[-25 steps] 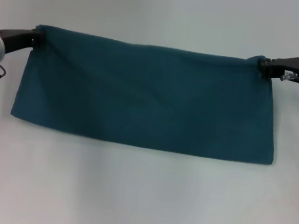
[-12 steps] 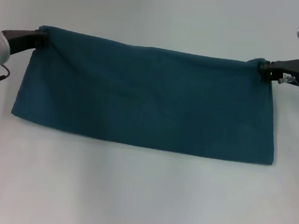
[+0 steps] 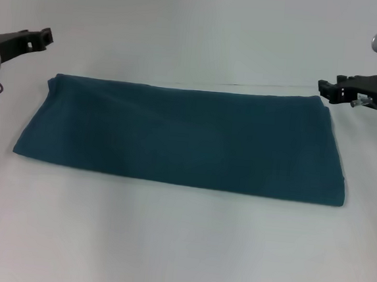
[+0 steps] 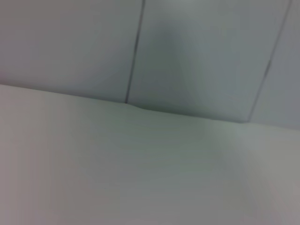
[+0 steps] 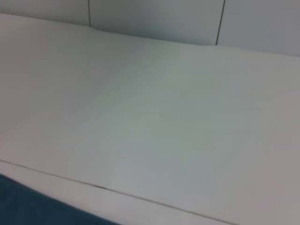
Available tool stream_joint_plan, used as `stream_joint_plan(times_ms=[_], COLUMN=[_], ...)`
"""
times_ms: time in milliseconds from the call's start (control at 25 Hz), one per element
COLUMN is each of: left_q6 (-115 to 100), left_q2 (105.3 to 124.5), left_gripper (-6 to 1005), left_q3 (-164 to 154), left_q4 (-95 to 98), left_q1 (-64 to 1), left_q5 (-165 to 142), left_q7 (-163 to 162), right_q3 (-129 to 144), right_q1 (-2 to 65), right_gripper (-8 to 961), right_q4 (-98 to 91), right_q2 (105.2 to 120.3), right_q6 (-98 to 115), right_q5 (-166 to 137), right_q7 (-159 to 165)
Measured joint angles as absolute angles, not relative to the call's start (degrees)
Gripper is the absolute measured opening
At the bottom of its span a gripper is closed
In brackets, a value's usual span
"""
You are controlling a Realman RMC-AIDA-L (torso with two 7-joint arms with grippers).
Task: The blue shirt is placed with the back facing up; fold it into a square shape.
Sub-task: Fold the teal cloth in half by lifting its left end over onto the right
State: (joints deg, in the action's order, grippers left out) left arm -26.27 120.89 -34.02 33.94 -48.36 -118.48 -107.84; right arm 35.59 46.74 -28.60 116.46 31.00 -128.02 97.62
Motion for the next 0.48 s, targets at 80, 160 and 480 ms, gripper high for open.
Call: stream_joint_plan(times_ms=[80, 160, 480], left_q6=[-25.7, -25.6, -38.2], left_q2=[120.87, 120.63, 119.66], left_gripper=[321, 364, 702], left_q3=[-34.0, -34.2, -33.9], left_q4=[33.9, 34.0, 39.0], left_q1=[-48.1, -47.7, -42.1], left_q5=[-118.1, -118.1, -118.1], left_q7=[-107.8, -107.8, -109.6], right_q3=[35.6, 35.4, 35.4], right_q1=[46.7, 46.5, 42.4], right_gripper=[350, 441, 681], right_q4=[-28.8, -29.2, -35.4], right_q2=[116.30, 116.15, 115.56], right_q6=[31.0, 31.2, 43.5], right_q5=[-128.0, -128.0, -128.1], right_q7=[98.0, 98.6, 107.0])
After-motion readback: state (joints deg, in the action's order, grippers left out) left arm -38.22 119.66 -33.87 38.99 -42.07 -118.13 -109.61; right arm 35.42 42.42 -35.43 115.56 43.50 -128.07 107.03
